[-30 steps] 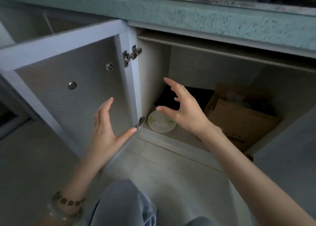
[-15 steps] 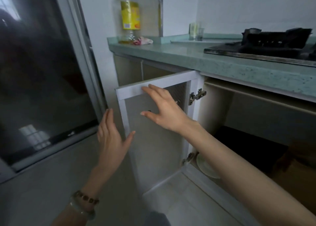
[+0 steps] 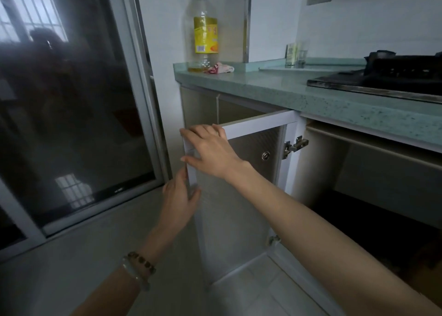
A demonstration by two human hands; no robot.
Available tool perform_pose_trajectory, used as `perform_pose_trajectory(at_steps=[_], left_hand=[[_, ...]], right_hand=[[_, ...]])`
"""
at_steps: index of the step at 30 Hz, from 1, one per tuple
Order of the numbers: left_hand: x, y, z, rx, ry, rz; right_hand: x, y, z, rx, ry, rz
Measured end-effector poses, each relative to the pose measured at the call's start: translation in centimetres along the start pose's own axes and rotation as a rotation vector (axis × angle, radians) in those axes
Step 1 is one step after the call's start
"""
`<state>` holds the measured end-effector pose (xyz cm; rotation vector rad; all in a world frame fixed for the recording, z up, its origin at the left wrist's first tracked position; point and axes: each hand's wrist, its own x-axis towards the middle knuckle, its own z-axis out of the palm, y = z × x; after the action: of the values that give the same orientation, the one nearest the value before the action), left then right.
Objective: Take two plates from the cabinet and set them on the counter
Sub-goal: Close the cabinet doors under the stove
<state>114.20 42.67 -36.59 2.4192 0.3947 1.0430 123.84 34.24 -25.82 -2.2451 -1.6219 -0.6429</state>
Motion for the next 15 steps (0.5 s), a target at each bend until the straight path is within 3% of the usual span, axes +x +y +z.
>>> perform_pose_trajectory(at_steps=[6,15], left_hand=[[-1.4,-0.1,0.6,-0.198,0.053,-0.058],[-5.7,3.6,1.5,-0.346,-0.019,0.05]], right_hand=[[-2.1,-0.3,-1.5,-0.018,0.064,-0.013],[-9.9,0.2,-6.5,0.022,0.151,-0.012]])
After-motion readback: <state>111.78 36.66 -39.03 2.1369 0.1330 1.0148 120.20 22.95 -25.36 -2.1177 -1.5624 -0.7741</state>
